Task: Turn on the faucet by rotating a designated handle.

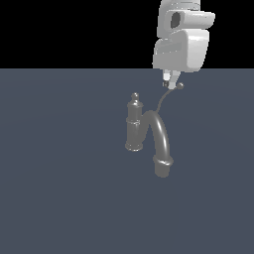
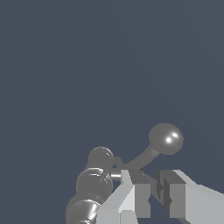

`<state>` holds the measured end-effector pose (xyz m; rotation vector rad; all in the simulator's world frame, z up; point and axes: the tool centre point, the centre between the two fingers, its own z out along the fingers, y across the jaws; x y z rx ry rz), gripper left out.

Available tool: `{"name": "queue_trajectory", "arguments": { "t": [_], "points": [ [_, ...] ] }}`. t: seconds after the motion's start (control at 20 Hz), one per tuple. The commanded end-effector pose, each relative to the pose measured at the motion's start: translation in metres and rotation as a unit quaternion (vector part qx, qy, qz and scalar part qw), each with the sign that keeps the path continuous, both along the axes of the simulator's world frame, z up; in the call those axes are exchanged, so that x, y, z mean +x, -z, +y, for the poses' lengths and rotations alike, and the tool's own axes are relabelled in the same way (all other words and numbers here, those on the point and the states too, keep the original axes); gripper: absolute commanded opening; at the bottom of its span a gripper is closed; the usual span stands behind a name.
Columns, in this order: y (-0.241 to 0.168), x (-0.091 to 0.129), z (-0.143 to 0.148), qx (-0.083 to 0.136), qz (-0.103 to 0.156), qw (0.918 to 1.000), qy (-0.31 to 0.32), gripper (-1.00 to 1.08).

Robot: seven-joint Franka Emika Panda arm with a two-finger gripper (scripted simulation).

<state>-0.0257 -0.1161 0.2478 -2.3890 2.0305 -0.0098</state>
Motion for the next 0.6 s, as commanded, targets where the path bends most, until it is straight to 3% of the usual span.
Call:
{"name": "queue_trajectory", "arguments": {
  "t": [0.0, 0.2, 0.25, 0.55],
  "points": [
    [0.006, 0.002, -0.023, 0.000, 0.004, 0.9999, 0.015, -1.00],
    [0.006, 0.010, -0.030, 0.000, 0.004, 0.9999, 0.016, -1.00],
    [0.004, 0.013, 0.001, 0.003, 0.004, 1.0000, -0.008, -1.00],
    [0.005, 0.031, -0.002, 0.002, 0.004, 1.0000, -0.003, -1.00]
  ]
}}
